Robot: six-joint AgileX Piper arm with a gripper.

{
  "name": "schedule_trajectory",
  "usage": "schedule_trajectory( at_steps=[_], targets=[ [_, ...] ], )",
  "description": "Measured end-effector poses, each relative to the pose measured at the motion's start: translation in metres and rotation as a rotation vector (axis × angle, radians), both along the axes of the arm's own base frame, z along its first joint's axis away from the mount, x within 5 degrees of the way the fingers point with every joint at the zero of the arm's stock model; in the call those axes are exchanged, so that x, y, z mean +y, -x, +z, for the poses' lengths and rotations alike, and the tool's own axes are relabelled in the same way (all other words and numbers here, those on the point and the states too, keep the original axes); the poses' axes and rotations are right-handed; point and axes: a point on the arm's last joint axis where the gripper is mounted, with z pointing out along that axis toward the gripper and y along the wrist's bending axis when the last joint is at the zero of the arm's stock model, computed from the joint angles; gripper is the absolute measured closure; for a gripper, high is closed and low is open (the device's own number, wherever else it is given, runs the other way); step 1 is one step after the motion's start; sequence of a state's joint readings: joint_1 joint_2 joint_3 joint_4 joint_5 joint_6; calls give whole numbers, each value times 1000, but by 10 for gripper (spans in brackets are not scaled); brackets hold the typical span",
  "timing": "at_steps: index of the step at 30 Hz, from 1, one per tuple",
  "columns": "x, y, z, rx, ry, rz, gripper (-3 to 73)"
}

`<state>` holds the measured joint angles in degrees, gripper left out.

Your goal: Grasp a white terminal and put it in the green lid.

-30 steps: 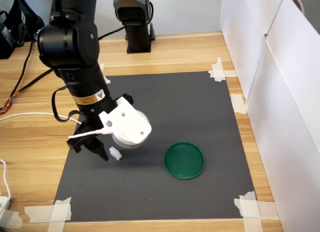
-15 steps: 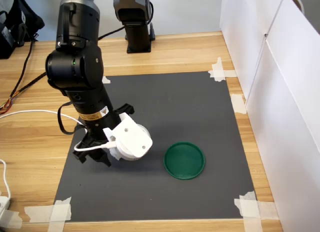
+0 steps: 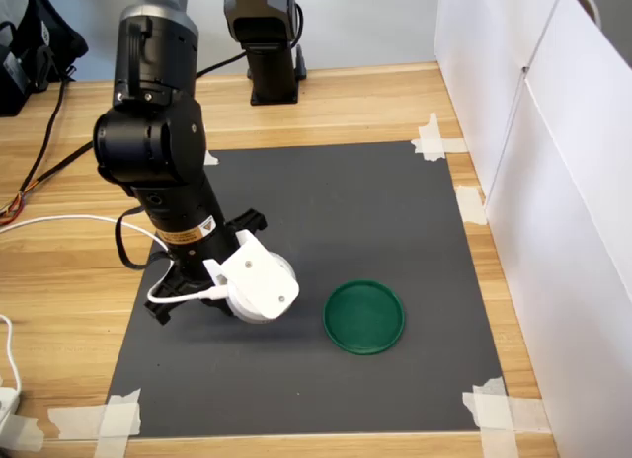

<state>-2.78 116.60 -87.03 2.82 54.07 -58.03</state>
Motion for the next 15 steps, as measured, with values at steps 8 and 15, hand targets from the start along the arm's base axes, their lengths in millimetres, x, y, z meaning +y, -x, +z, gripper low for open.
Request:
schedule_trajectory(
  at_steps=[8, 15],
  targets=[
    [29, 8, 20, 1, 3, 68, 612],
    [79, 17, 36, -24, -22, 95, 612]
  ],
)
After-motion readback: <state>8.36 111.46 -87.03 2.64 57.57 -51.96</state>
